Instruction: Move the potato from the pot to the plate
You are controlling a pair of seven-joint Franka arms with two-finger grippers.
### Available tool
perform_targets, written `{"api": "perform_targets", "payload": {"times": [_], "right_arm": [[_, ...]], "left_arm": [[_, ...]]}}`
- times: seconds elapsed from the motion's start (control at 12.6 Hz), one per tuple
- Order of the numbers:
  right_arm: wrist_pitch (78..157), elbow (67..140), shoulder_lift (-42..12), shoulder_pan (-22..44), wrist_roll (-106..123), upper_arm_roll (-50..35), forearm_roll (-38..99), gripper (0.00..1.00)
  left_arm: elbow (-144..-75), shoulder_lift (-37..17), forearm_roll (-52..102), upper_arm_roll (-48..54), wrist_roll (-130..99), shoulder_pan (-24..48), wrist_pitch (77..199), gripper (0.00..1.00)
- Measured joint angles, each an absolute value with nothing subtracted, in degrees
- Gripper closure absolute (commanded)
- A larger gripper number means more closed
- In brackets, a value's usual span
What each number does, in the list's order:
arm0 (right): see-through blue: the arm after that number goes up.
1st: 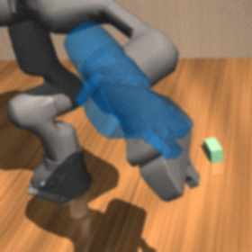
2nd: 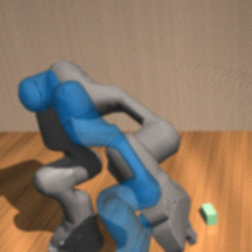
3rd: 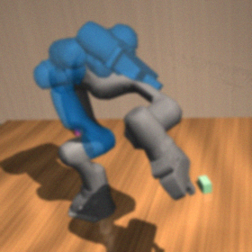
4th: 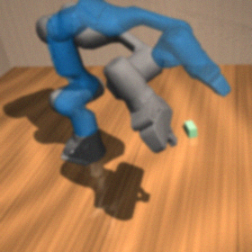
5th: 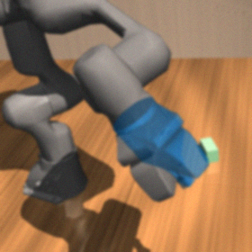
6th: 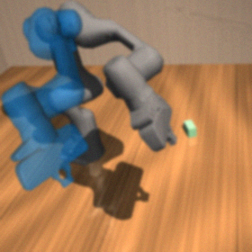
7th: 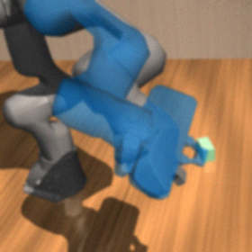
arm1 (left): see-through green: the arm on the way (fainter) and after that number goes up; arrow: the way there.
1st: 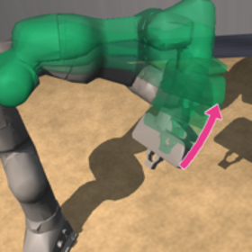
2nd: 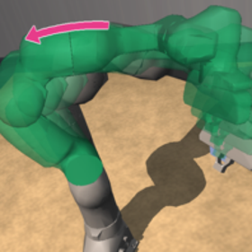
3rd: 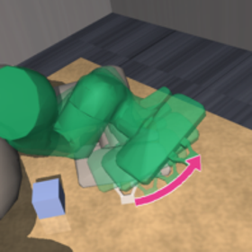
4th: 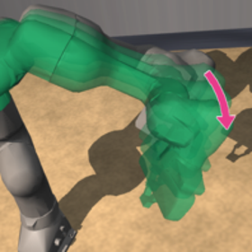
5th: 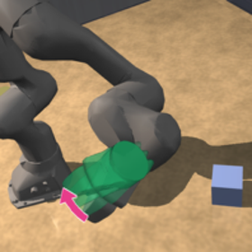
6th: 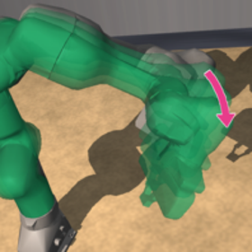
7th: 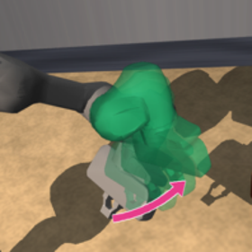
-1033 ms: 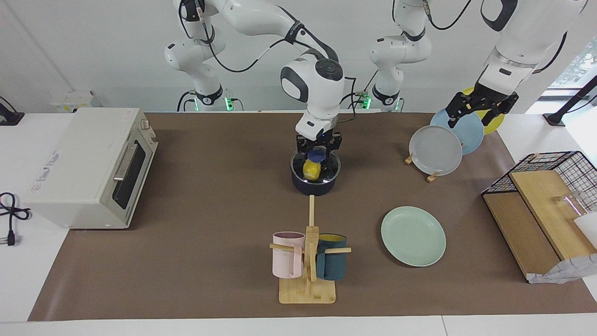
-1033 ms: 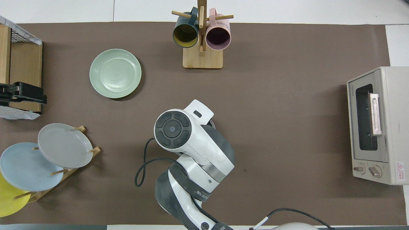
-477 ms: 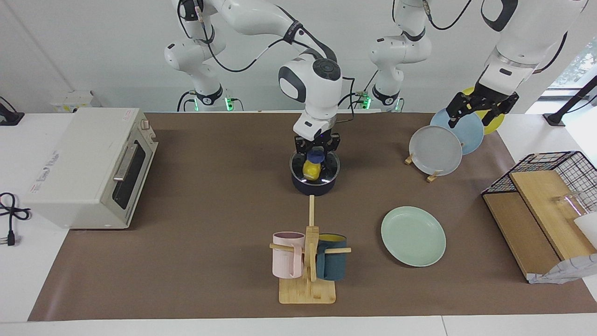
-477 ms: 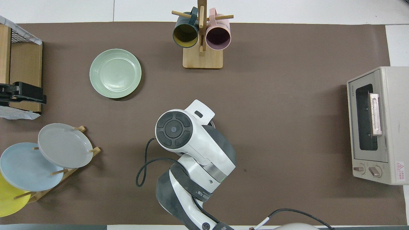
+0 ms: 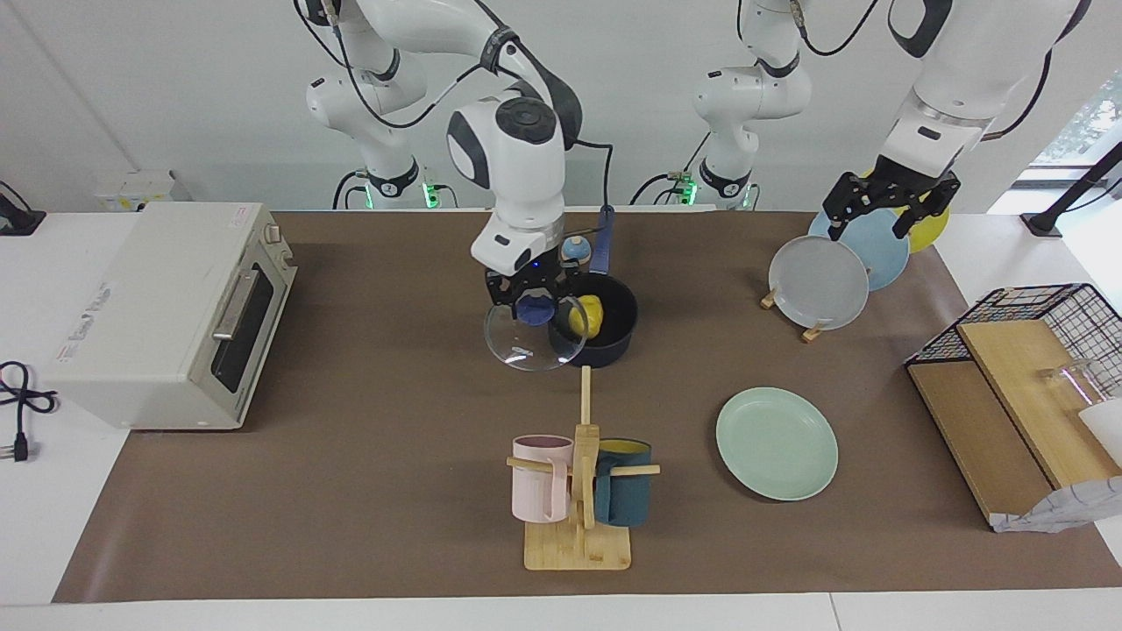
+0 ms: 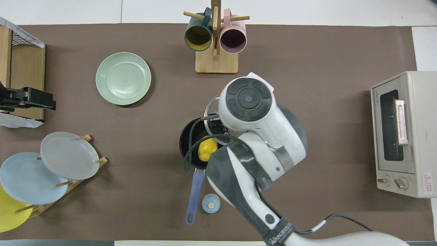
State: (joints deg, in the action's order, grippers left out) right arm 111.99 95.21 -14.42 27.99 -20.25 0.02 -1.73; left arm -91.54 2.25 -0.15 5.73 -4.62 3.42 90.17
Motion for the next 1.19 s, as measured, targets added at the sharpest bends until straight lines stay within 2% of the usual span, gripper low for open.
{"api": "perform_targets", "payload": {"times": [0.16, 0.4, 0.64, 0.87, 1.19], "right_arm": [[110.2, 95.3, -14.2, 22.1, -10.6, 0.1, -1.7, 1.00], [110.5, 98.1, -14.0, 12.2, 2.0, 0.3, -1.7, 1.00], [119.8, 109.0, -11.5, 5.7, 9.1, 0.4, -1.7, 1.00], [126.6, 118.0, -8.9, 4.7, 9.9, 0.1, -1.7, 0.99], [130.8, 122.9, -7.1, 4.6, 9.8, -0.1, -1.4, 0.99]], "left_arm": [[-92.8, 2.2, 1.2, 6.0, -12.5, 8.9, 92.1, 0.00], [-100.8, 1.5, 1.7, 6.4, -28.5, 20.8, 102.1, 0.00], [-107.6, -3.1, 1.7, 6.5, -44.1, 31.2, 114.0, 0.00], [-109.4, -11.9, 1.7, 6.5, -51.6, 36.4, 122.9, 0.00], [-110.1, -15.7, 1.7, 6.3, -53.5, 37.2, 125.1, 0.00]]}}
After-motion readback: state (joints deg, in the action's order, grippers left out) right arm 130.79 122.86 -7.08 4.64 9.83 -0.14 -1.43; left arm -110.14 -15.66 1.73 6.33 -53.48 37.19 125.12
